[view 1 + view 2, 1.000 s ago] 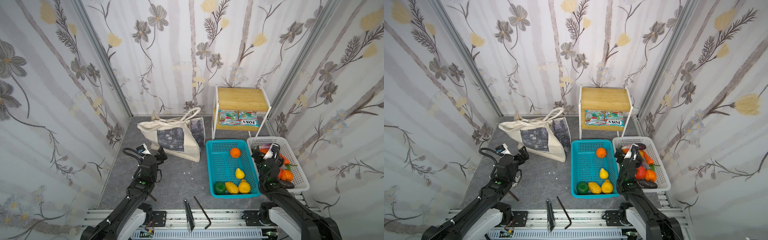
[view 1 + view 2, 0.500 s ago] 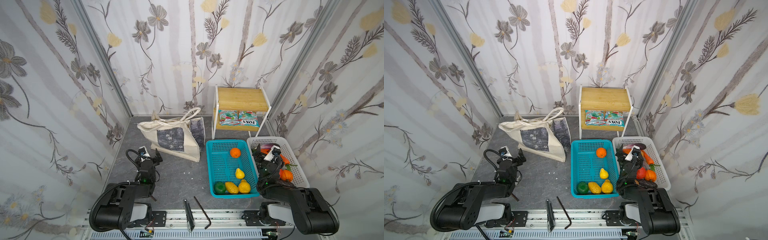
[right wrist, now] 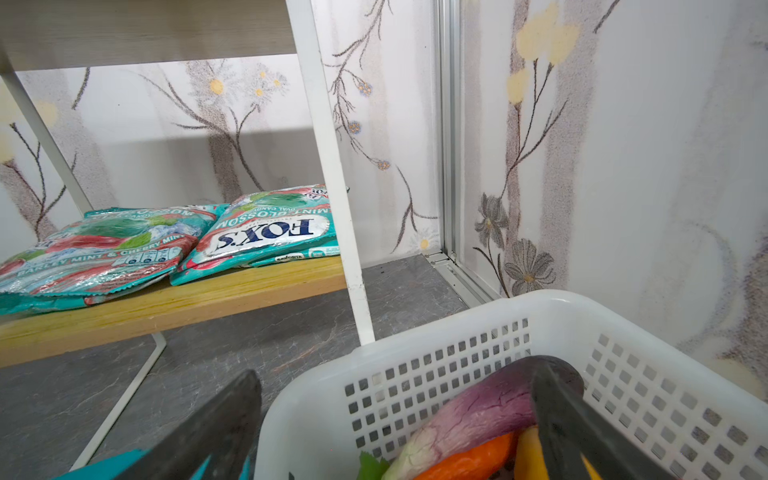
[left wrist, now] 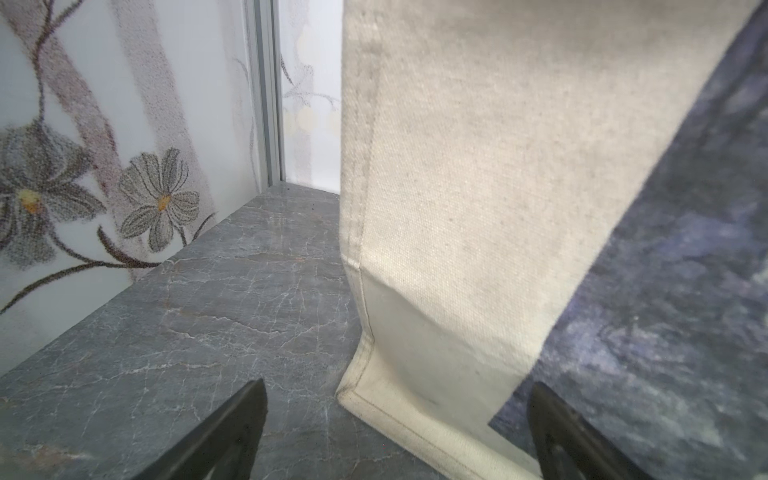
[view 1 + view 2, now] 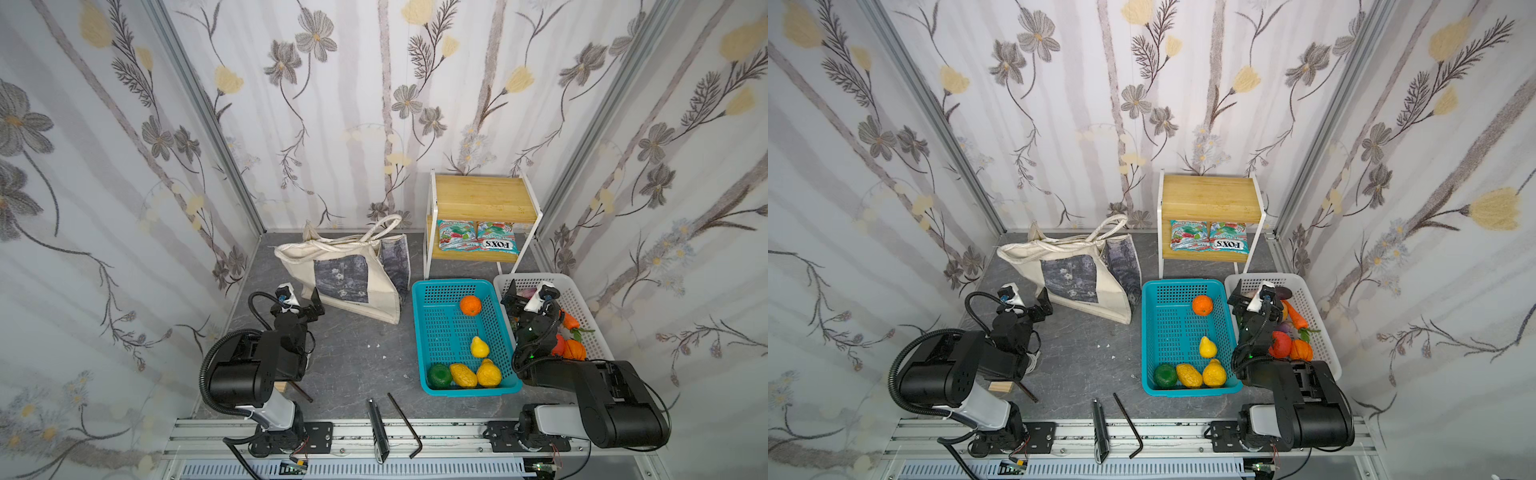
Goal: Place the food into the grocery bag and tie it
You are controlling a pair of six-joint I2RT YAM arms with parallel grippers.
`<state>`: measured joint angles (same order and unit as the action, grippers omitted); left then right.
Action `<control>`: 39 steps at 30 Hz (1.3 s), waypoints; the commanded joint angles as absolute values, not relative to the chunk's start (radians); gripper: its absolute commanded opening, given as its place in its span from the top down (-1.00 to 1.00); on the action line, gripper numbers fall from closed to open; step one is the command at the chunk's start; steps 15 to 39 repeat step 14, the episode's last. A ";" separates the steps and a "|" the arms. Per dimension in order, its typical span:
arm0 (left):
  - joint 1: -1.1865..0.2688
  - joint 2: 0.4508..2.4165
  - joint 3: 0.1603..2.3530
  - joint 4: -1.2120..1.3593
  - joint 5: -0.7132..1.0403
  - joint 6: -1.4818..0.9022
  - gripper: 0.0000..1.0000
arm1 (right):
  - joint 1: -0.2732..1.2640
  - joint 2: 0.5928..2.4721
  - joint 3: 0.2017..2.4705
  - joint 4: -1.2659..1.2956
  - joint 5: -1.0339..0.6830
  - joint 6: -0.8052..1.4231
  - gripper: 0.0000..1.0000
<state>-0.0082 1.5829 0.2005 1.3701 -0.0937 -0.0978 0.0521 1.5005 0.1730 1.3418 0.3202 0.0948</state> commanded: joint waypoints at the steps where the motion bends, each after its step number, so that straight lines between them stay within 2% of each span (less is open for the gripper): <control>1: -0.017 1.585 0.210 1.396 -0.133 -0.089 -1.00 | 0.054 1.503 0.178 1.347 0.309 0.077 -0.99; 14: -0.052 1.586 0.210 1.397 -0.229 -0.077 -1.00 | 0.052 1.507 0.180 1.346 0.303 0.077 -1.00; 39: -0.052 1.586 0.210 1.397 -0.229 -0.077 -1.00 | 0.052 1.507 0.180 1.346 0.303 0.077 -1.00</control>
